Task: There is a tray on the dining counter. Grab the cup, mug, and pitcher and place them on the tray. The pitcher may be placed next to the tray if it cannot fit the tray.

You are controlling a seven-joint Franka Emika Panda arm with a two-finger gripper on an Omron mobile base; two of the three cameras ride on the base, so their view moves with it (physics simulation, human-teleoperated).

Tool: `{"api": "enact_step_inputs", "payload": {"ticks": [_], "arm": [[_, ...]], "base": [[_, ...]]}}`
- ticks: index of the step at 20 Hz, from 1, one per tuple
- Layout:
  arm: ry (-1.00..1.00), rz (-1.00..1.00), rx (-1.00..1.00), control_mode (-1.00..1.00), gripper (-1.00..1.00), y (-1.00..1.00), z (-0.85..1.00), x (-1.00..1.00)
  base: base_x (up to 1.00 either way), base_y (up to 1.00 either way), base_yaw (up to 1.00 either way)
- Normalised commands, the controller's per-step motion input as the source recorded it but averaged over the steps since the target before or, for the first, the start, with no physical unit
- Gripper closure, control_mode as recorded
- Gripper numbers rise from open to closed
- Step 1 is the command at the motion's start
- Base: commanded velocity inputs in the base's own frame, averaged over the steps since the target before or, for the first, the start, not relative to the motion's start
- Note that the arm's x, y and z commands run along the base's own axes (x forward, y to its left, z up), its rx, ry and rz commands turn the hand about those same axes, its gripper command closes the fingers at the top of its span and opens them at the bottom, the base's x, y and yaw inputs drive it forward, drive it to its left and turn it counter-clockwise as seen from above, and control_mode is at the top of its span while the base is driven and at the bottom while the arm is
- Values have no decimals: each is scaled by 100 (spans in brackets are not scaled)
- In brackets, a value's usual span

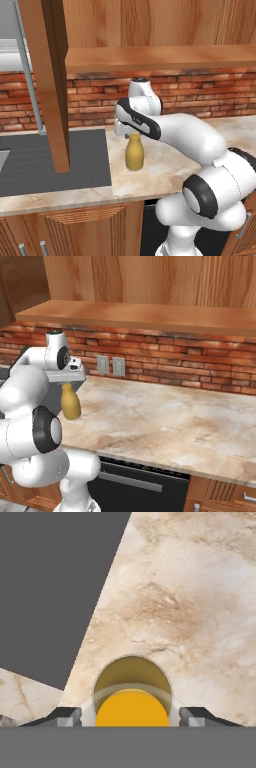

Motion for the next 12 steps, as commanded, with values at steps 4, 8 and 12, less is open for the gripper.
{"api": "enact_step_inputs", "payload": {"ticks": [4, 8, 12], "arm": [[0, 0, 0, -100, 100, -11, 11, -34], [0, 0, 0, -100, 100, -21, 6, -38], [0, 0, 0, -100, 100, -18, 4, -32]], "base": [[0, 0, 0], [0, 0, 0], [0, 0, 0]]}}
